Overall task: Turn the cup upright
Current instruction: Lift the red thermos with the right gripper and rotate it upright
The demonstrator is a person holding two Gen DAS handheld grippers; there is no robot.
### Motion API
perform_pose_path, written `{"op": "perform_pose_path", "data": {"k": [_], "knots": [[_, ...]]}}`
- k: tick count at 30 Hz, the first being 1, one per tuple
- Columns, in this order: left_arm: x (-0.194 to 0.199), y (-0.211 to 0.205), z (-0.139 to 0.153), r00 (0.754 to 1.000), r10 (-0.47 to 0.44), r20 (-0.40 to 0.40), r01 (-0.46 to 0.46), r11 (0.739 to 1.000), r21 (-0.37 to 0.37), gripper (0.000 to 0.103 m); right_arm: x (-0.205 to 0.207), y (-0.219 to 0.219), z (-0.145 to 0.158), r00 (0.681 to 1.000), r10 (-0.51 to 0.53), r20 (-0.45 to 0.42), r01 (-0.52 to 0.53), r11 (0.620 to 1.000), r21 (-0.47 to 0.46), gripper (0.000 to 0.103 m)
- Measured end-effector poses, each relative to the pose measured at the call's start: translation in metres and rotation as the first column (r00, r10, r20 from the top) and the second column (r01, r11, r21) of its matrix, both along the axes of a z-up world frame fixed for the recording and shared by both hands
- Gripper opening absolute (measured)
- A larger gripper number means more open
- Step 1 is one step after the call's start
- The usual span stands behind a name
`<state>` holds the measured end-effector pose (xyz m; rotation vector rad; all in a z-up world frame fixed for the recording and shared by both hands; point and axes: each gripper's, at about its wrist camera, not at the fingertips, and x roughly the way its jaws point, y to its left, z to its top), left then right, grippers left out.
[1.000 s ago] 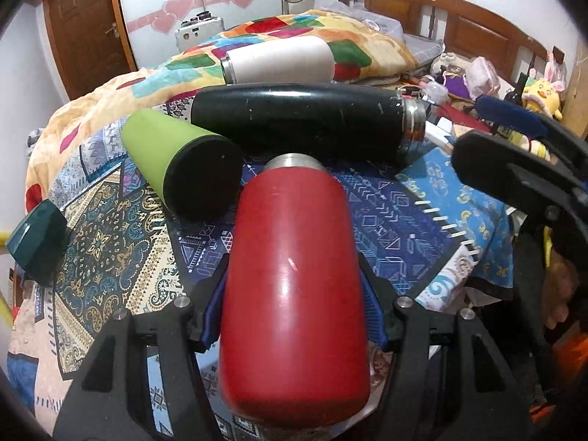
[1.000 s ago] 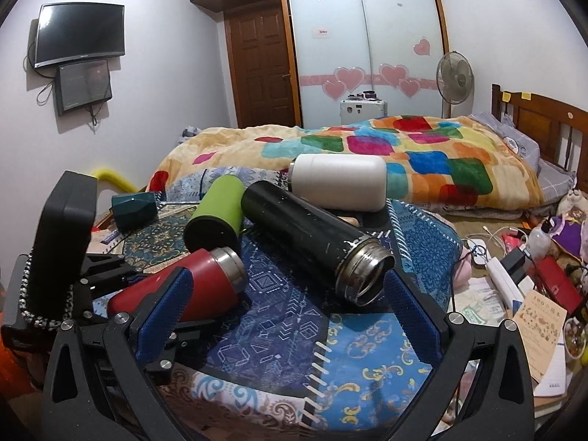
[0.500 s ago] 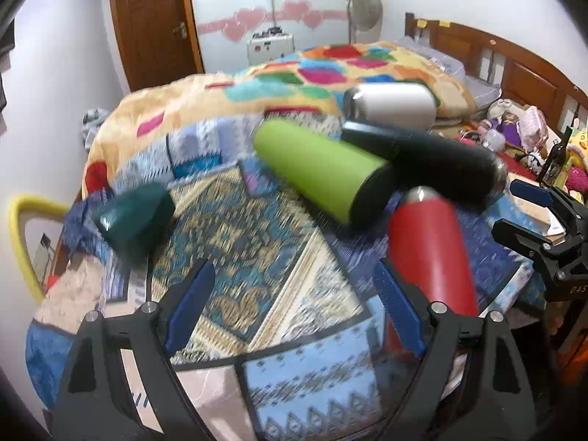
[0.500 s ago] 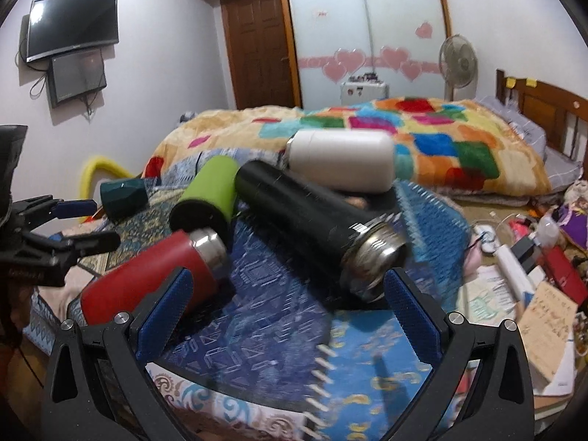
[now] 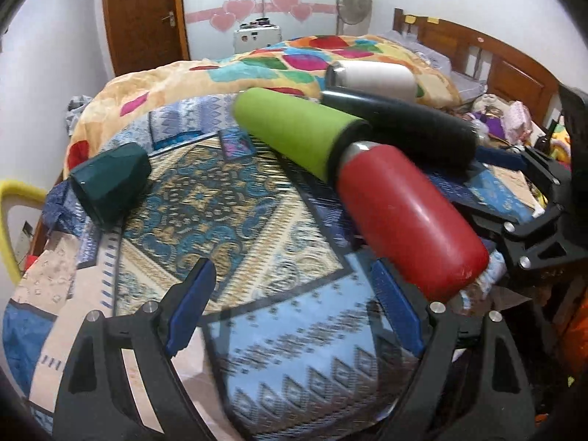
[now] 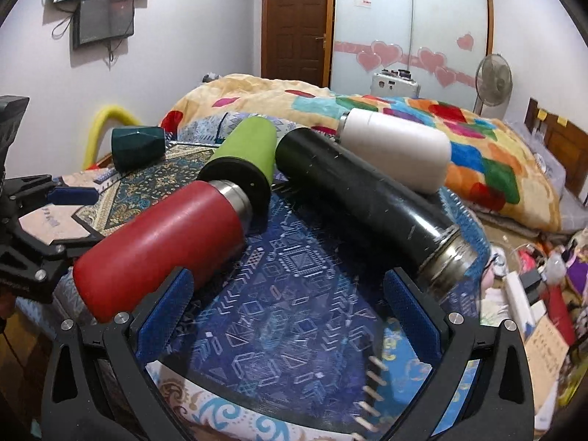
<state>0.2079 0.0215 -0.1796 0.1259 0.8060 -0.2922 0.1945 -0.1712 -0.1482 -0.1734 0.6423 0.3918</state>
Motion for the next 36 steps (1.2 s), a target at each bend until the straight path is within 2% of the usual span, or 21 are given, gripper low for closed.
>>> {"op": "perform_pose_path", "data": {"k": [3, 7, 11, 17, 20, 22, 26, 28, 34, 36], "knots": [[-0.007, -0.008, 0.002, 1.0, 0.005, 0.028, -0.005, 1.0, 0.009, 0.087, 0.0, -0.002, 0.003, 1.0, 0.0, 0.006, 0.0, 1.0, -0.032, 0.103], [-0.006, -0.005, 0.001, 0.999, 0.022, 0.024, -0.021, 0.999, -0.043, 0.087, 0.001, -0.001, 0.003, 1.0, -0.003, 0.011, 0.004, 0.997, -0.081, 0.103], [-0.007, -0.003, 0.005, 0.998, 0.047, 0.034, -0.045, 0.997, -0.056, 0.087, 0.0, -0.002, 0.008, 1.0, -0.01, 0.011, 0.011, 0.999, -0.053, 0.103], [-0.015, 0.002, 0.028, 0.989, 0.084, 0.122, -0.081, 0.996, -0.025, 0.087, -0.001, 0.012, 0.028, 0.999, -0.002, 0.045, 0.003, 1.0, -0.021, 0.103], [-0.017, 0.007, 0.035, 0.978, 0.119, 0.171, -0.121, 0.993, 0.0, 0.087, 0.003, 0.026, 0.032, 0.999, 0.022, 0.034, -0.021, 1.0, -0.012, 0.103], [-0.019, 0.012, 0.04, 0.971, 0.138, 0.194, -0.14, 0.99, -0.005, 0.087, 0.009, 0.035, 0.031, 0.999, 0.041, 0.006, -0.041, 0.999, -0.008, 0.103], [-0.022, 0.025, 0.044, 0.962, 0.167, 0.218, -0.167, 0.986, -0.018, 0.087, 0.027, 0.05, 0.023, 0.99, 0.09, -0.107, -0.089, 0.996, 0.011, 0.101], [-0.023, 0.03, 0.044, 0.96, 0.174, 0.219, -0.173, 0.985, -0.026, 0.087, 0.032, 0.057, 0.019, 0.985, 0.098, -0.142, -0.1, 0.995, -0.007, 0.101], [-0.021, 0.037, 0.036, 0.96, 0.185, 0.209, -0.179, 0.983, -0.049, 0.087, 0.048, 0.078, 0.002, 0.946, 0.14, -0.292, -0.162, 0.985, -0.053, 0.09], [-0.018, 0.037, 0.035, 0.961, 0.181, 0.208, -0.174, 0.983, -0.051, 0.087, 0.05, 0.08, 0.002, 0.944, 0.137, -0.3, -0.163, 0.984, -0.064, 0.086]]}}
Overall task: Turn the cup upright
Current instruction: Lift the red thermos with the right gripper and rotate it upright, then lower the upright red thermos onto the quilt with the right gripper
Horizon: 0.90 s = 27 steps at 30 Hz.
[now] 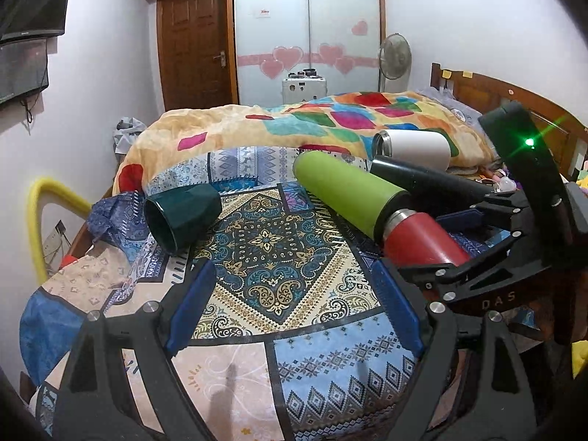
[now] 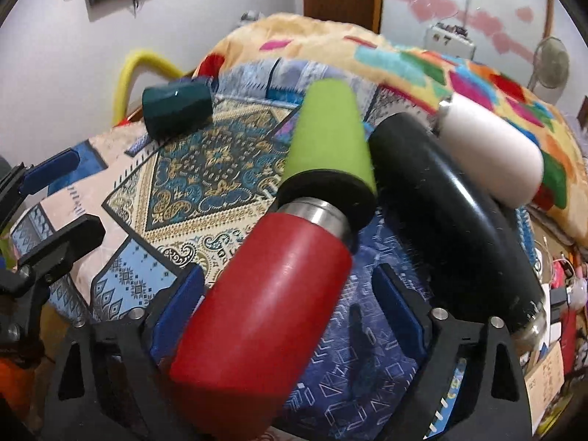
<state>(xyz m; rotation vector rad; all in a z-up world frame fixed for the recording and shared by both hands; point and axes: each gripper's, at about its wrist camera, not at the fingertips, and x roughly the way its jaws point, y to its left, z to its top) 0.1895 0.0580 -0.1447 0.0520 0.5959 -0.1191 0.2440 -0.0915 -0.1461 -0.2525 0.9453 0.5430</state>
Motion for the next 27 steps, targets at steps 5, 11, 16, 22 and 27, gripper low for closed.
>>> {"op": "perform_pose_path", "data": {"k": [5, 11, 16, 22, 27], "knots": [[0.002, -0.004, 0.002, 1.0, -0.017, 0.013, 0.017, 1.0, -0.002, 0.087, 0.008, 0.003, -0.007, 0.998, 0.006, -0.07, -0.006, 1.0, -0.003, 0.08], [0.0, -0.007, 0.006, 0.999, -0.019, 0.031, 0.019, 1.0, 0.003, 0.087, 0.009, -0.003, -0.002, 0.997, 0.006, -0.078, -0.006, 1.0, 0.006, 0.069], [0.0, -0.008, 0.008, 1.0, -0.025, 0.016, 0.025, 1.0, -0.012, 0.087, 0.0, -0.015, 0.004, 0.998, 0.012, -0.06, -0.009, 0.998, 0.058, 0.061], [-0.006, -0.012, 0.014, 0.999, -0.029, 0.018, 0.03, 0.999, -0.019, 0.088, -0.013, -0.029, 0.023, 1.0, -0.009, 0.017, 0.007, 0.991, 0.132, 0.06], [-0.012, -0.017, 0.021, 0.999, -0.045, 0.028, 0.046, 0.998, -0.031, 0.091, -0.021, -0.035, 0.04, 0.996, -0.024, 0.085, 0.009, 0.986, 0.167, 0.06]]}}
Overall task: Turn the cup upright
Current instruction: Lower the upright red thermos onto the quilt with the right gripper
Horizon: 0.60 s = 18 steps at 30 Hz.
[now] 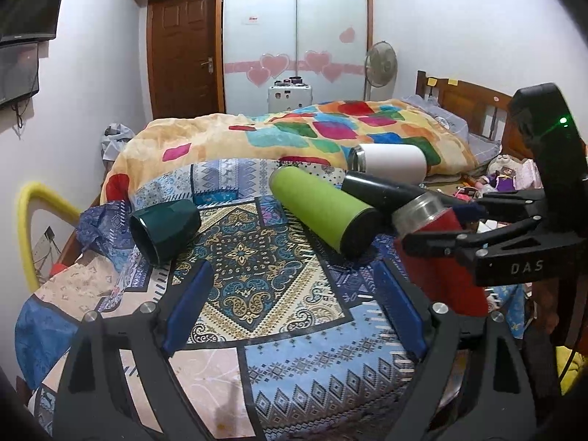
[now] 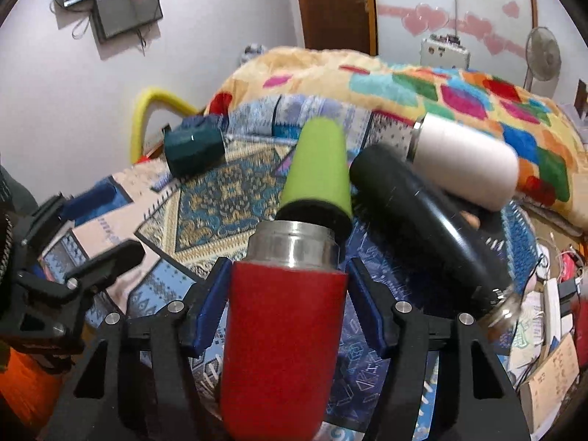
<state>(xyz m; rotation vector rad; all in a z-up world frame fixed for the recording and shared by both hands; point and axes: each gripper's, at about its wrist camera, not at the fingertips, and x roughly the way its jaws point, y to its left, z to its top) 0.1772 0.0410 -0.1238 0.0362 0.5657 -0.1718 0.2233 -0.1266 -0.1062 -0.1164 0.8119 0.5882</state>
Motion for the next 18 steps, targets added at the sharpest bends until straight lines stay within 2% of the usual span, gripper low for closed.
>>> {"op": "perform_pose_path", "data": {"k": [6, 9, 18], "knots": [[-0.004, -0.002, 0.007, 1.0, -0.003, 0.019, 0.003, 1.0, -0.012, 0.093, -0.014, -0.003, 0.014, 0.998, 0.014, 0.067, -0.017, 0.999, 0.039, 0.06], [-0.005, -0.002, 0.011, 0.999, -0.013, 0.029, 0.014, 1.0, -0.026, 0.096, -0.018, -0.002, 0.017, 0.995, 0.02, 0.094, -0.023, 0.999, 0.036, 0.06], [-0.006, 0.003, 0.008, 1.0, -0.01, 0.028, 0.011, 0.999, -0.035, 0.099, -0.015, 0.004, 0.022, 0.99, 0.021, 0.141, -0.025, 0.999, 0.024, 0.059]]}}
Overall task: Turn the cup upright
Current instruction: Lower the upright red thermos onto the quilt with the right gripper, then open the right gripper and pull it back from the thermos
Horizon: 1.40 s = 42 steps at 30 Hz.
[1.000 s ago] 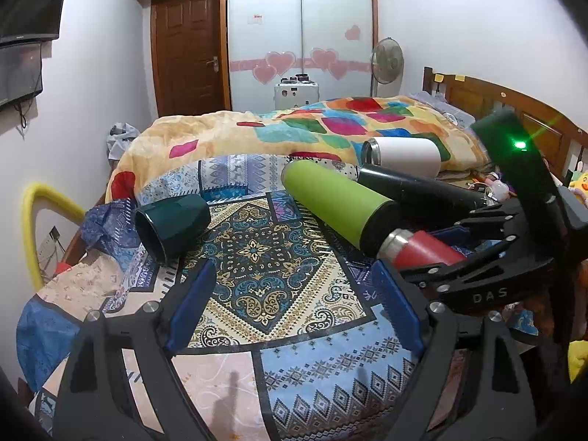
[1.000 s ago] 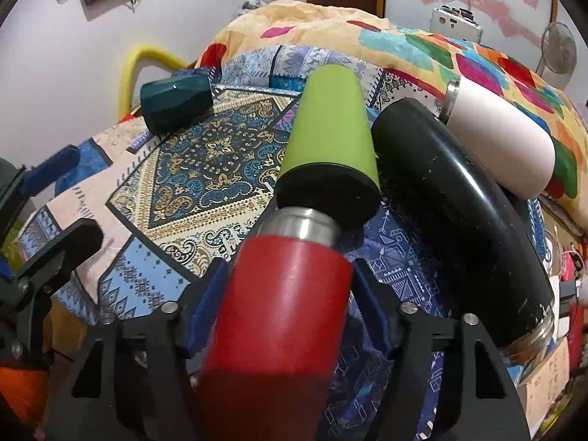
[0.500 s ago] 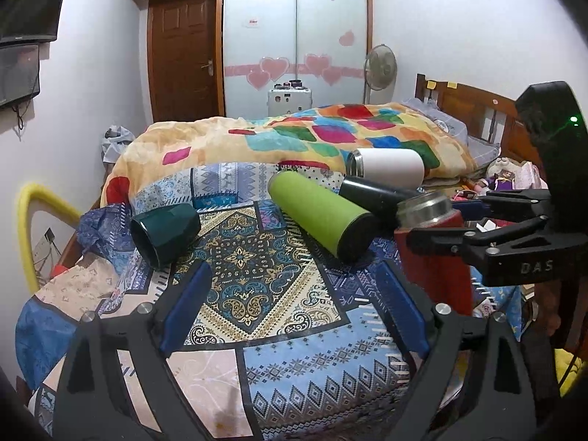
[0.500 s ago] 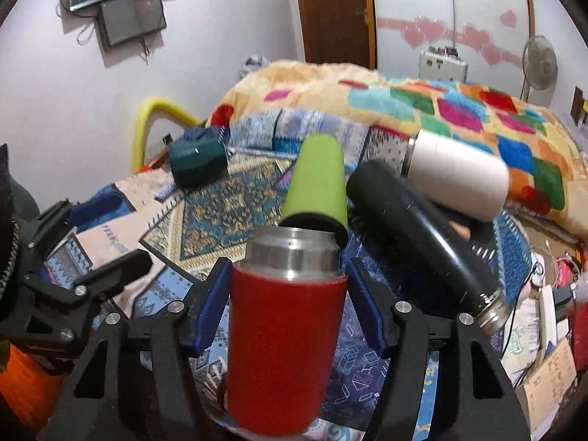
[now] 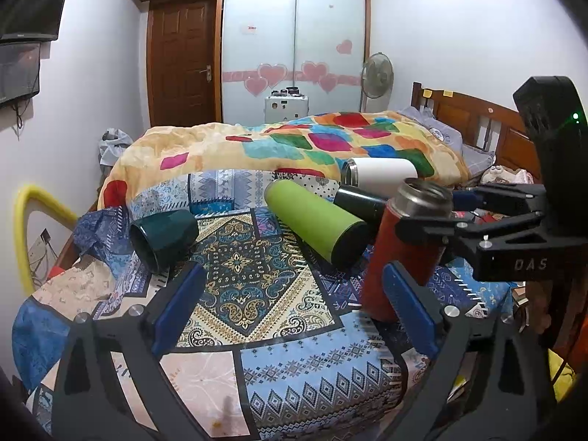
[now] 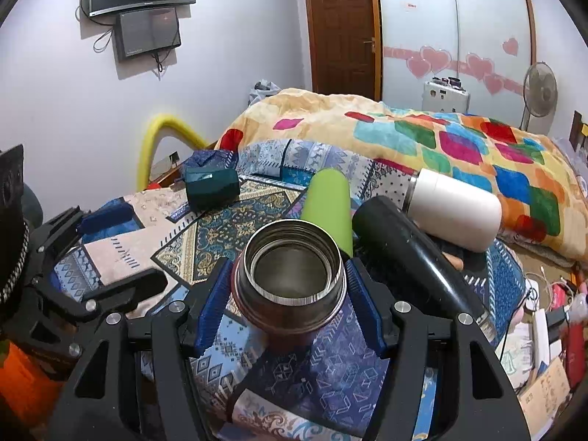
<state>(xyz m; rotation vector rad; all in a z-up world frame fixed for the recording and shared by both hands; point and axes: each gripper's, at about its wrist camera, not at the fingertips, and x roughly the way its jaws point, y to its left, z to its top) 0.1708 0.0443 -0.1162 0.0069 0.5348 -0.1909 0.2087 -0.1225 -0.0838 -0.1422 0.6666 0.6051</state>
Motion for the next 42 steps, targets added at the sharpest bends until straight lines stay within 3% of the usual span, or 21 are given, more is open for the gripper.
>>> {"op": "perform_pose_path", "data": {"k": [13, 18, 21, 30, 34, 42], "knots": [[0.002, 0.003, -0.012, 0.999, -0.002, -0.032, 0.001, 1.0, -0.024, 0.099, -0.01, 0.011, -0.01, 0.999, 0.024, 0.038, -0.022, 0.997, -0.074, 0.06], [-0.005, 0.003, -0.006, 1.0, 0.003, -0.022, -0.003, 1.0, -0.024, 0.099, -0.01, 0.008, -0.011, 1.0, -0.001, 0.022, 0.002, 1.0, -0.026, 0.061], [-0.014, 0.001, 0.004, 1.0, 0.012, 0.002, -0.012, 1.0, -0.015, 0.099, -0.019, 0.003, -0.005, 0.999, -0.01, 0.04, 0.01, 1.0, 0.004, 0.071], [-0.064, -0.008, 0.063, 0.984, 0.069, 0.166, -0.059, 0.996, -0.061, 0.099, -0.077, -0.032, 0.053, 0.969, -0.091, 0.231, 0.061, 0.989, 0.135, 0.073], [-0.091, -0.015, 0.089, 0.964, 0.084, 0.253, -0.066, 0.995, -0.078, 0.099, -0.105, -0.051, 0.077, 0.936, -0.153, 0.317, 0.091, 0.975, 0.202, 0.084], [-0.14, -0.039, 0.115, 0.916, 0.14, 0.375, -0.136, 0.99, -0.036, 0.1, -0.14, -0.068, 0.092, 0.908, -0.203, 0.366, 0.103, 0.956, 0.275, 0.085]]}}
